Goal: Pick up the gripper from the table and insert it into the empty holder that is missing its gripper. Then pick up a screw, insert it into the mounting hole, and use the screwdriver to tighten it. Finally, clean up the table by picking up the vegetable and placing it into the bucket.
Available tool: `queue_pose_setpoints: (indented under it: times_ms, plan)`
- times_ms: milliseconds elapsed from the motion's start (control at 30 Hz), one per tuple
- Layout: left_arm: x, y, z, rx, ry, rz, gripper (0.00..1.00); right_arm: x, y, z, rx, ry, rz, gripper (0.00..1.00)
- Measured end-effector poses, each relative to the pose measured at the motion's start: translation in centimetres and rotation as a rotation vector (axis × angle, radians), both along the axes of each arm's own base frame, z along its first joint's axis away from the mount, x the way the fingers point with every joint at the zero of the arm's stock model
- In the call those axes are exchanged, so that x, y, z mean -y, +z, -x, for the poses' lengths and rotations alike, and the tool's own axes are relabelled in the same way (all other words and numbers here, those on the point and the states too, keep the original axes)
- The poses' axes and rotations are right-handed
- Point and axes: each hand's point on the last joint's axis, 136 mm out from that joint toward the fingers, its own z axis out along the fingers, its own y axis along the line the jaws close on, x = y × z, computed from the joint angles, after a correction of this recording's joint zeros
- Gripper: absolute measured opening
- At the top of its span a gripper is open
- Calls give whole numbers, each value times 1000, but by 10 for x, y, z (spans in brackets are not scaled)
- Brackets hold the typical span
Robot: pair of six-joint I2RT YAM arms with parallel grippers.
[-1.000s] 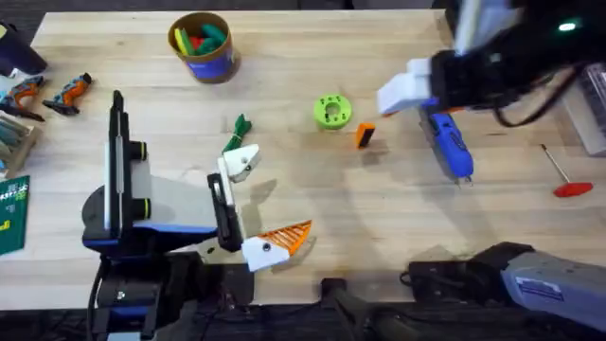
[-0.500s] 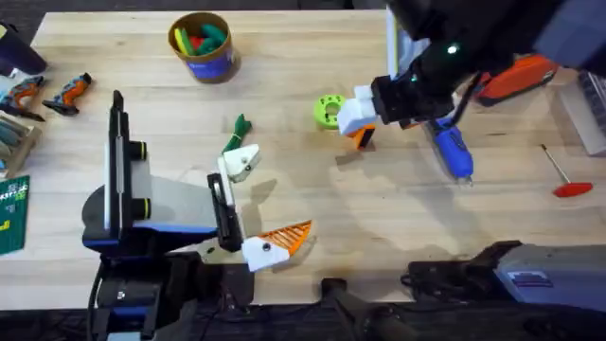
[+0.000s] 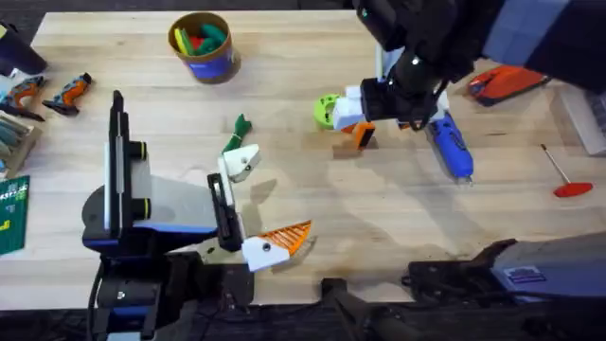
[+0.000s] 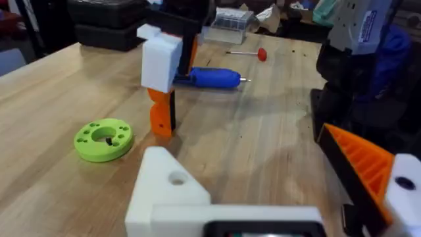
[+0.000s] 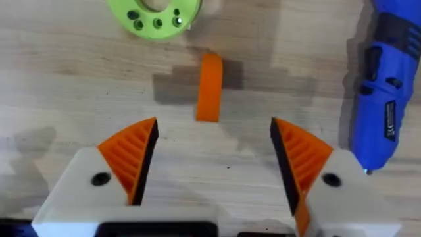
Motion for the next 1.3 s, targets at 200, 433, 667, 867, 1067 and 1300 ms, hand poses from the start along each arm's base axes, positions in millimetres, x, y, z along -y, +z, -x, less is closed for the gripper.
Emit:
queue_pose_setpoints:
  times_ms: [200,433,667,867,1067,1300]
  plan:
    - [0,0,0,0,0,0,985,0,-14,-4,-23,-60,21,979]
    - [0,0,0,0,0,0,985,-3,-25,-9,-36,-79,26,969]
    - [0,0,0,0,0,0,985,-3,-35,-12,-54,-87,31,966]
    - [0,0,0,0,0,0,985,-4,-35,-13,-61,-94,9,925]
    - [0,0,0,0,0,0,985,-5,-36,-12,-69,-94,9,873]
    - [0,0,0,0,0,0,985,-6,-45,-13,-86,-94,19,786]
